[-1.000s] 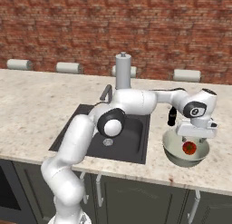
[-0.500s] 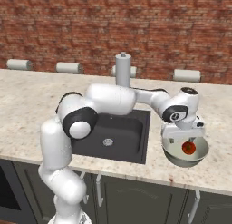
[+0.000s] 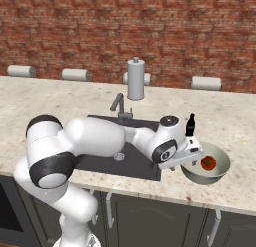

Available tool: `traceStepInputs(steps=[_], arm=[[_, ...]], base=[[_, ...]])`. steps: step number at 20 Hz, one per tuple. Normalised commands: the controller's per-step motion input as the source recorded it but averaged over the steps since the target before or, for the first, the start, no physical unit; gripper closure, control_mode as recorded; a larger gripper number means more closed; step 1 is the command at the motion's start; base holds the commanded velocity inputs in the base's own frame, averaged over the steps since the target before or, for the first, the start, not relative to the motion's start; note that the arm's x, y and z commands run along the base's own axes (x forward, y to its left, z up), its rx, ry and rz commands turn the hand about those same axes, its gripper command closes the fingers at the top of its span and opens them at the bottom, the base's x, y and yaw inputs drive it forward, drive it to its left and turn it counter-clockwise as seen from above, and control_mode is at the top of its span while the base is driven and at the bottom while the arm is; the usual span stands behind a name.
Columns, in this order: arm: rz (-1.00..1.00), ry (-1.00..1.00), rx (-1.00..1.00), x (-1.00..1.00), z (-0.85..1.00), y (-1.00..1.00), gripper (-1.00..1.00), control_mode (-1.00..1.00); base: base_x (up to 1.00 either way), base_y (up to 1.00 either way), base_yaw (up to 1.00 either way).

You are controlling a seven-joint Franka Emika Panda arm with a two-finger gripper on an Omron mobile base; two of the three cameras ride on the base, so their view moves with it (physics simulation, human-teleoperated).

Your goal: Pick the tomato from the sink and place it in the bowl. Then pick the bowl and place it in the microwave. Then close the microwave door and press the start button.

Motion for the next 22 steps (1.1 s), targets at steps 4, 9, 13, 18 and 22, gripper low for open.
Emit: traceStepInputs(steps=[4,9,13,18,22], arm=[[0.0,0.05,-0.01,0.04,0.0,-0.05,-1.0,-1.0],[0.01,0.05,0.0,0.18,0.0,-0.3,-1.0,-1.0],[0.04,0.06,0.0,0.15,0.0,-0.35,-1.0,-1.0],[0.07,0.02,0.0,0.02,-0.05,-0.18,-1.0,-1.0],[0.12,0.0,0.0,0.0,-0.06,-0.01,1.0,-1.0]], base=[[0.0,0.0,0.0],[0.0,0.0,0.0],[0.0,0.0,0.0],[0.0,0.0,0.0],[0.0,0.0,0.0]])
